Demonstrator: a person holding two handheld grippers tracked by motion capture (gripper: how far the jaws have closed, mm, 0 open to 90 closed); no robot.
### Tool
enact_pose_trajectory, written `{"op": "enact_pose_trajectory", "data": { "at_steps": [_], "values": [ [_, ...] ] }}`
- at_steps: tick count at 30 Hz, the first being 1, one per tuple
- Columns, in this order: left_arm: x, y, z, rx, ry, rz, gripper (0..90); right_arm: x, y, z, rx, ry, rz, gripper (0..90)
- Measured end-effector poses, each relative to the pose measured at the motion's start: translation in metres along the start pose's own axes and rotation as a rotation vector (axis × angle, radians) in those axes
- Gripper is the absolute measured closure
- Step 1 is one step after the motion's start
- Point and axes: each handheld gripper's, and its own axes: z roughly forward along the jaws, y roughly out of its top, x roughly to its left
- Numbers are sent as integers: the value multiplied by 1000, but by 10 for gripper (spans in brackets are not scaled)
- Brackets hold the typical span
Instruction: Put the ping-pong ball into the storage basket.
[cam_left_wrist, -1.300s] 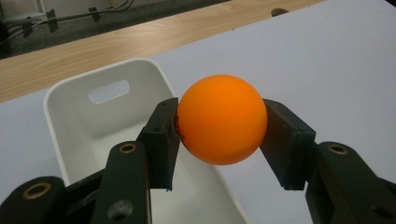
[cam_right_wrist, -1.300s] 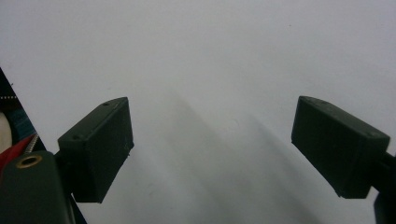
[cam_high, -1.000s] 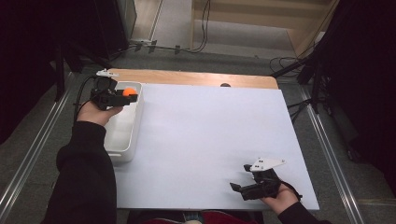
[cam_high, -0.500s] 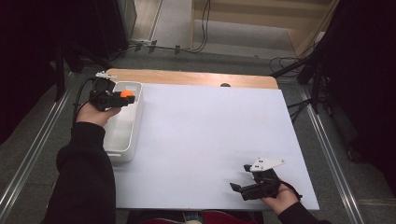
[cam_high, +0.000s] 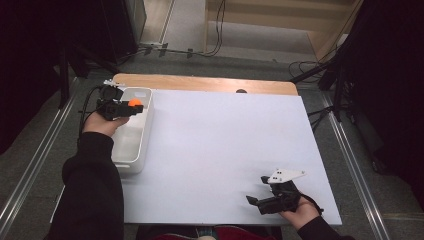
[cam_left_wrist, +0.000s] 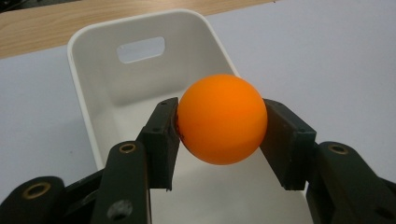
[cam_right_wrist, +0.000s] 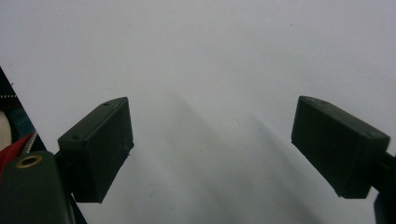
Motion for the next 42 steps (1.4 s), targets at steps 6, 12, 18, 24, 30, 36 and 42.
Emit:
{"op": "enact_pose_trajectory", "data": {
  "at_steps": [6, 12, 18, 24, 30, 36, 42],
  "values": [
    [2, -2, 2, 17, 2, -9, 498, 0, 0, 0, 1, -1, 0, 115],
    [0, -2, 3, 20, 1, -12, 497, 0, 0, 0, 2, -1, 2, 115],
    [1, -1, 1, 7, -1, -24, 437, 0, 0, 0, 2, -3, 0, 115],
    [1, 1, -4, -9, 0, -36, 392, 1, 0, 0, 4, -3, -1, 115],
    [-5, 5, -10, -27, -17, -26, 358, 1, 0, 0, 5, -5, -2, 115],
    [-16, 10, -13, -41, -44, 9, 342, 1, 0, 0, 7, -2, -2, 115],
    [-24, 13, -16, -49, -92, 22, 324, 1, 0, 0, 5, -4, -4, 115]
  ]
}}
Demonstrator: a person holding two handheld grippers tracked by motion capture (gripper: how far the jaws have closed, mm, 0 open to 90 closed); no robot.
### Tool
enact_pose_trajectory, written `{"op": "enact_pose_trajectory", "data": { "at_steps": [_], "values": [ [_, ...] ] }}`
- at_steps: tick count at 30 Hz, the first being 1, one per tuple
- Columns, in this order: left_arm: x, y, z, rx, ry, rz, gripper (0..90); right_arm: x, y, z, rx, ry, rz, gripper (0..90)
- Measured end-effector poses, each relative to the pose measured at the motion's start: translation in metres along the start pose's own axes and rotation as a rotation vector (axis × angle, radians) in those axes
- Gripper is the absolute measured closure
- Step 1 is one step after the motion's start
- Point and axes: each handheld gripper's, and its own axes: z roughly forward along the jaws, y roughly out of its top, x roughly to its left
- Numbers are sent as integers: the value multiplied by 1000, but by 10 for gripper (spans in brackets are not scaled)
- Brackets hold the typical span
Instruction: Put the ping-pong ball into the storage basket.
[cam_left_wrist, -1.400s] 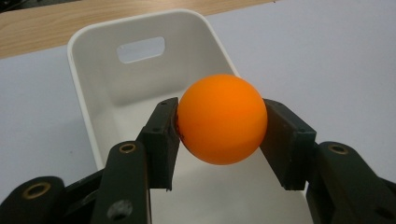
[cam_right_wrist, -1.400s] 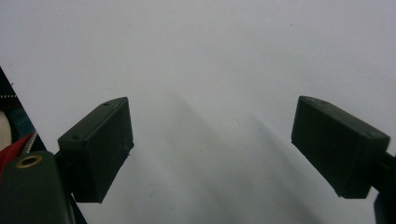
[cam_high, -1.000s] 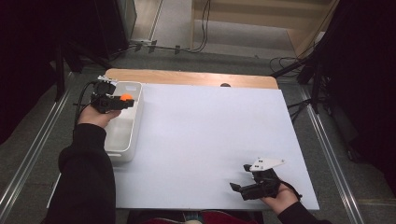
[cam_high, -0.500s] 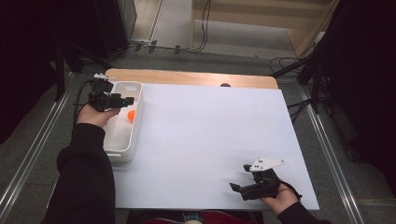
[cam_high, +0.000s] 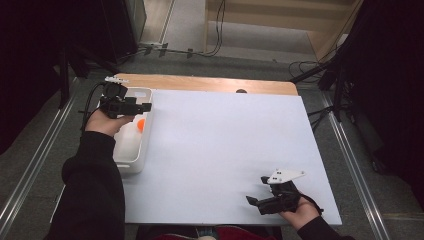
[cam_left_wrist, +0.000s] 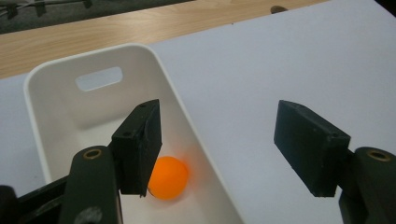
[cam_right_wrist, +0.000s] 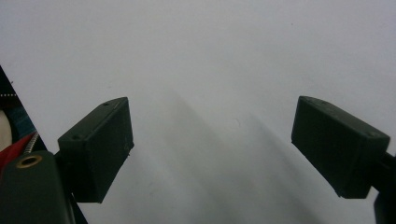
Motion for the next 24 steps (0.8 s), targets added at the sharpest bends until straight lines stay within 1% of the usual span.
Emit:
{"op": "enact_pose_trajectory", "data": {
  "at_steps": [1, 3, 5, 7, 11, 14, 16, 17, 20, 21, 22, 24],
  "values": [
    [-1, 1, 0, -3, -14, 3, 324, 0, 0, 0, 0, 0, 0, 115],
    [-4, 2, -1, -10, -43, -11, 324, 0, 0, 0, 1, -2, 2, 115],
    [-8, 3, -2, -11, -76, -3, 324, 0, 0, 0, 1, -3, 1, 115],
    [-12, 4, -1, -15, -82, 9, 324, 0, 0, 0, 2, -2, 2, 115],
    [-20, 5, 2, 4, -86, 39, 324, 0, 0, 0, 2, -1, 1, 115],
    [-24, 5, 4, 12, -94, 43, 323, 0, 0, 0, 0, -3, -1, 115],
    [-26, 5, 5, 15, -111, 47, 323, 0, 0, 0, 0, 0, -3, 115],
    [-27, 5, 5, 9, -122, 46, 323, 0, 0, 0, 0, -1, -4, 115],
    [-32, 6, 5, 20, -139, 68, 319, -1, 0, 0, -1, -1, -4, 115],
    [-34, 6, 5, 28, -145, 69, 295, 0, 0, 0, -2, -1, -1, 115],
    [-35, 6, 5, 31, -157, 78, 276, 0, 0, 0, -4, 0, 0, 115],
    [-38, 6, 6, 33, -171, 80, 276, 0, 0, 0, -5, 6, 13, 115]
  ]
}}
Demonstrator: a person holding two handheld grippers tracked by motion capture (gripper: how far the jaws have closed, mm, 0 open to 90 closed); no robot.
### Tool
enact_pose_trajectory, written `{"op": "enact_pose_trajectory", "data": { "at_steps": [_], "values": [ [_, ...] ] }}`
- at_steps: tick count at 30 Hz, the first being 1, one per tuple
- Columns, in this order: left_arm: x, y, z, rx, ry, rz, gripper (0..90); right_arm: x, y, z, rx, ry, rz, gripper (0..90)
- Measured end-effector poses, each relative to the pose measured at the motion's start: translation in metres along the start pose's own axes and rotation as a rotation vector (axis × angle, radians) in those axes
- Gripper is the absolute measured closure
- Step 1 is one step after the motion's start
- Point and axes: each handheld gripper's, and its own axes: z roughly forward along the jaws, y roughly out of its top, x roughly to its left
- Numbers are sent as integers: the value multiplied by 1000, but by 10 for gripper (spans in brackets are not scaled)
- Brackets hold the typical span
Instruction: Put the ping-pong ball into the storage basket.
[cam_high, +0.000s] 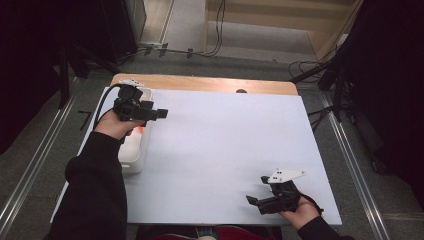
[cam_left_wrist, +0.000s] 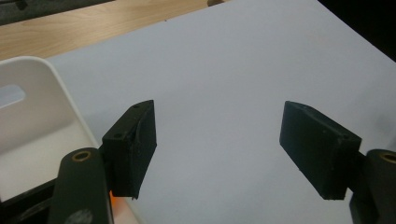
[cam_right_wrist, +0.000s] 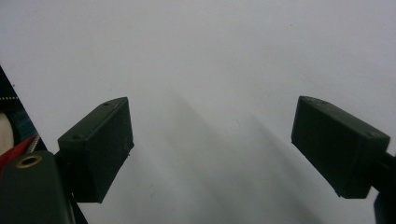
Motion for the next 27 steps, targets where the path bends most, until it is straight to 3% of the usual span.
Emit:
{"op": "enact_pose_trajectory", "data": {
  "at_steps": [6, 13, 24, 26, 27],
  "values": [
    [-17, -1, 8, 43, -14, 44, 275, -4, 0, -1, -14, 9, 12, 115],
    [-33, -2, 13, 47, -39, 96, 275, -5, -1, -3, -24, 10, 27, 115],
    [-49, -18, 11, -24, -100, 90, 274, -7, 1, -3, -36, 7, 39, 115],
    [-53, -21, 12, -30, -116, 104, 236, -8, 2, -3, -40, 4, 39, 115],
    [-55, -23, 12, -28, -108, 129, 234, -8, 2, -3, -41, 3, 37, 115]
  ]
}}
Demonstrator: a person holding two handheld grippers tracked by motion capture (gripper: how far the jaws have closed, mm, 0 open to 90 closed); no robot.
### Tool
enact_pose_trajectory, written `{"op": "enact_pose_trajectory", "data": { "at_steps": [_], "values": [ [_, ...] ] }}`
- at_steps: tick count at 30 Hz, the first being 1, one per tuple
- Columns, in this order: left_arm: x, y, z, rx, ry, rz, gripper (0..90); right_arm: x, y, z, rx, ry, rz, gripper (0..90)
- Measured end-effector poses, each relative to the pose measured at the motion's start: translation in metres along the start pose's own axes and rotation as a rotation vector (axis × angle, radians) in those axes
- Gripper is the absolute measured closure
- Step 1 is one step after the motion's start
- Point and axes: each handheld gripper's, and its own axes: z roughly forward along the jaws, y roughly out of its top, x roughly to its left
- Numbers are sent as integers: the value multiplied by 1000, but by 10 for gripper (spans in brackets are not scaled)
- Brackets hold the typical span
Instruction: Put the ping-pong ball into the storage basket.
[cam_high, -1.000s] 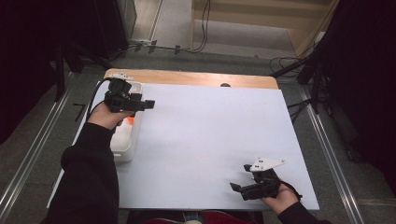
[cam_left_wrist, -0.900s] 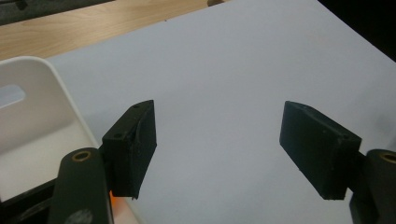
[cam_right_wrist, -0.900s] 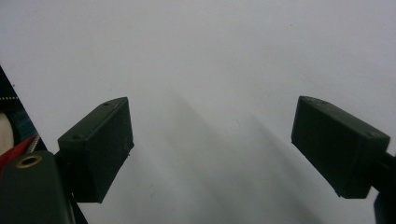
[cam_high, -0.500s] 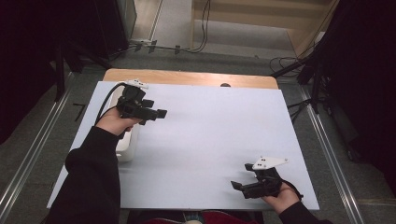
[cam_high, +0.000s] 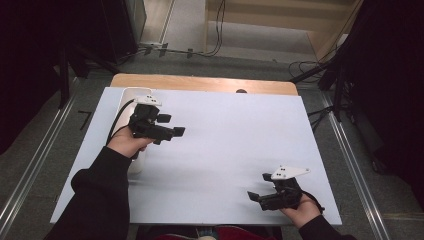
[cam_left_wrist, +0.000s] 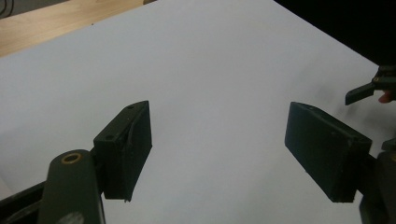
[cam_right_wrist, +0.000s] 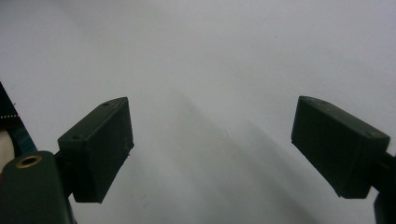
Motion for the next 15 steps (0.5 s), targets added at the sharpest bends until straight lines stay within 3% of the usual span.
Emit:
{"op": "enact_pose_trajectory", "data": {
  "at_steps": [2, 9, 15],
  "values": [
    [-6, -2, 2, 2, 18, 24, 233, -1, 0, 0, -4, -2, -7, 115],
    [-16, -8, 6, -32, -2, 41, 232, -3, 1, 0, -7, -3, -1, 115],
    [-19, -16, 8, -26, -25, 26, 232, -1, 0, 0, 0, -1, 5, 115]
  ]
}}
